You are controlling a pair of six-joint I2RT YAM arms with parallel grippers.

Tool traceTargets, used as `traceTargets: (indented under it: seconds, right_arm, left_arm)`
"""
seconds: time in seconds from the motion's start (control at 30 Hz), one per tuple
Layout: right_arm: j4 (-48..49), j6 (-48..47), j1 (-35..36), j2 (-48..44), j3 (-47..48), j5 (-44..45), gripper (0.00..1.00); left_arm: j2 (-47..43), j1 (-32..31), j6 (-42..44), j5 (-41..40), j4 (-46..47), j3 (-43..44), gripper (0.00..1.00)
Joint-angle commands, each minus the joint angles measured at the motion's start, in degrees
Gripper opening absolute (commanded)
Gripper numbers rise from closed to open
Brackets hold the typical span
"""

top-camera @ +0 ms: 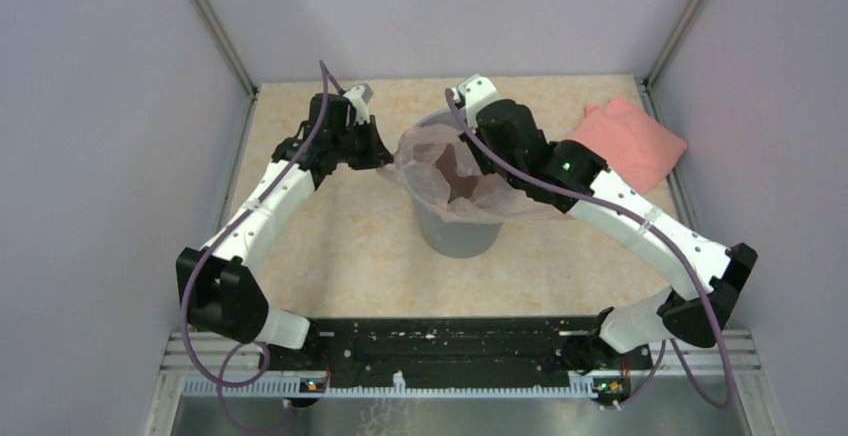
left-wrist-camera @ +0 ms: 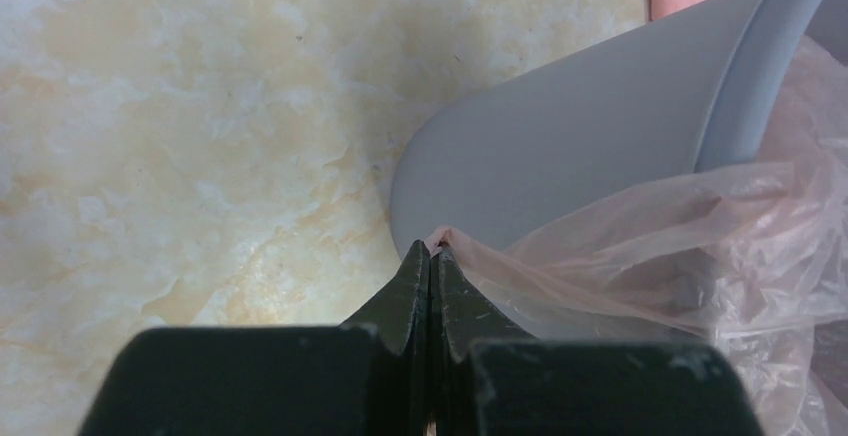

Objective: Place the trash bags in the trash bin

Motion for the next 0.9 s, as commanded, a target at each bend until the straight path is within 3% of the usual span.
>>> traceTargets:
  seconds: [0.0,0.47,0.7,0.87]
  right_arm:
    - [5.4,-0.6,-2.9,2.9,4.9,0.3,0.0]
    - [7.7,0.4,-8.9,19.3,18.7,11.6,0.0]
    - [-0.7,4.0,-11.1,29.4,31.9,14.4,0.0]
    - [-2.8,4.6,-11.8,32.1,34.1,14.0,0.0]
  left_arm:
    - [-3.3,0.1,-2.4,1.4,5.7,-3.0,0.0]
    - [-4.2,-0.2,-4.7,-0.2,10.1,-7.8,0.0]
    - [-3.4,-0.2,-5.0,-0.3,10.0,-8.5,0.0]
    - [-3.4,-0.2,-5.0,-0.1,10.1,-9.3,0.0]
